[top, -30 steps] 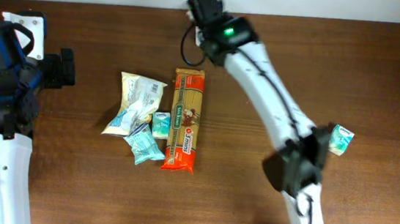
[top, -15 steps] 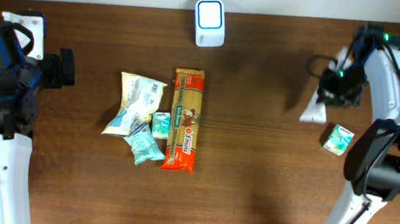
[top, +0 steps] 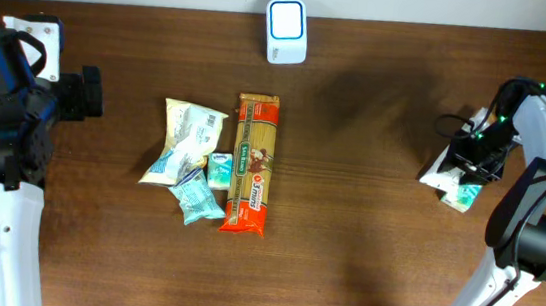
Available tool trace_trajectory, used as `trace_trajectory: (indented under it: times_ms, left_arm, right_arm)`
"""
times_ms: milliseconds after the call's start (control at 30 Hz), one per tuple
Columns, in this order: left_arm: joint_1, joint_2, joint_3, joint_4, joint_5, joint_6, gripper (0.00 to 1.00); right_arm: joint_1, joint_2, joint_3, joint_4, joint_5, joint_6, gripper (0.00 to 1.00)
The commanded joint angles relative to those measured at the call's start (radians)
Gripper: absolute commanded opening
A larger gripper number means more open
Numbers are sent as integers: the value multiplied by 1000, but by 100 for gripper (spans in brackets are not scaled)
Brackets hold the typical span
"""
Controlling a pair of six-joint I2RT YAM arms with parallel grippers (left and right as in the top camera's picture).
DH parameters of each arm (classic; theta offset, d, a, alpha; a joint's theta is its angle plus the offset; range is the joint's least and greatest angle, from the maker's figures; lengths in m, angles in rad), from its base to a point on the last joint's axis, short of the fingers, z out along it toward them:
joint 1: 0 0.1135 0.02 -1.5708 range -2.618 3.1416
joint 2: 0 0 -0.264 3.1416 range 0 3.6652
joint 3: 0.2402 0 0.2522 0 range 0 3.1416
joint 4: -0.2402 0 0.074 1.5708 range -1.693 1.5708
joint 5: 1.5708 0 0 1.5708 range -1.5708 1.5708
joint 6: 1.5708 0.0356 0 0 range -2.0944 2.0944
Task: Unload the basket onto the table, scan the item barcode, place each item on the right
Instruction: 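Carry the tube right and set it beside the Kleenex pack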
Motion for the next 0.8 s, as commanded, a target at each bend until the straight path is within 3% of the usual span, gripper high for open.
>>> trace_trajectory:
  times_ms: [0,133,233,367,500,767]
  left_arm:
    - [5,-1,10,2,11,13,99]
    - [5,-1,10,2,11,13,99]
    - [5,-1,10,2,11,13,99]
    - [5,-1,10,2,11,13,99]
    - [5,-1,10,2,11,13,99]
    - [5,-1,10,2,11,13,99]
  right_arm:
    - [4,-26,169,-116,-9,-20,51]
    - [122,-26,385,-205,-107,-26,51]
    - [253,-24,393,-117,-222,-24,51]
    - [508,-8,346,99,-264,144,50]
    - [676,79,337,182,-262,256,50]
    - [751,235,337,218,-296,328,49]
